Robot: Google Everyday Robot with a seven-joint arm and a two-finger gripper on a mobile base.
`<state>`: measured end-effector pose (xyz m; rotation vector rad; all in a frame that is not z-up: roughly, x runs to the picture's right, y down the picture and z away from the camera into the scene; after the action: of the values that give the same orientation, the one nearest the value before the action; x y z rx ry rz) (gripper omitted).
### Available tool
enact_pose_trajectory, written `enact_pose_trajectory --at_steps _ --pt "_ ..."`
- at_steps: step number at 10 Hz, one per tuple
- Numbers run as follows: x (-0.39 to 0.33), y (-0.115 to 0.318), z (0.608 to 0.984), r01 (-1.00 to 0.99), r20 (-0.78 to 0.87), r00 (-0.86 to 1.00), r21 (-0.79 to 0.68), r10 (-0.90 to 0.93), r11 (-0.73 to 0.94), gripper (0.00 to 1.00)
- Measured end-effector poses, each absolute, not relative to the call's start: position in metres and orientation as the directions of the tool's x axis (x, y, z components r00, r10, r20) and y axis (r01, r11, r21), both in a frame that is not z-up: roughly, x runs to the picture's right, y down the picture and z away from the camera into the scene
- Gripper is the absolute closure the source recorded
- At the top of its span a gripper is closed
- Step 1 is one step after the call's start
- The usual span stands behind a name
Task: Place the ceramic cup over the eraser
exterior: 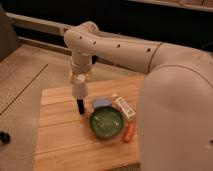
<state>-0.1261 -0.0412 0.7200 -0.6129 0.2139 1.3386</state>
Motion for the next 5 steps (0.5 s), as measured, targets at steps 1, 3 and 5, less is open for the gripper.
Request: enact_pose_trajectory --at_steps 1,3,5 --pt "-0.129 -0.038 0.722 -0.949 -0.490 0.238 -0.301 0.839 0.094 1.00" --pt "-0.133 -0.031 0.728 -0.945 -0.507 0.247 -0.316 0.826 0.088 1.00" --pt "-0.135 -0.022 0.736 -0.943 -0.523 0.256 -0.322 0.813 0.090 1.00"
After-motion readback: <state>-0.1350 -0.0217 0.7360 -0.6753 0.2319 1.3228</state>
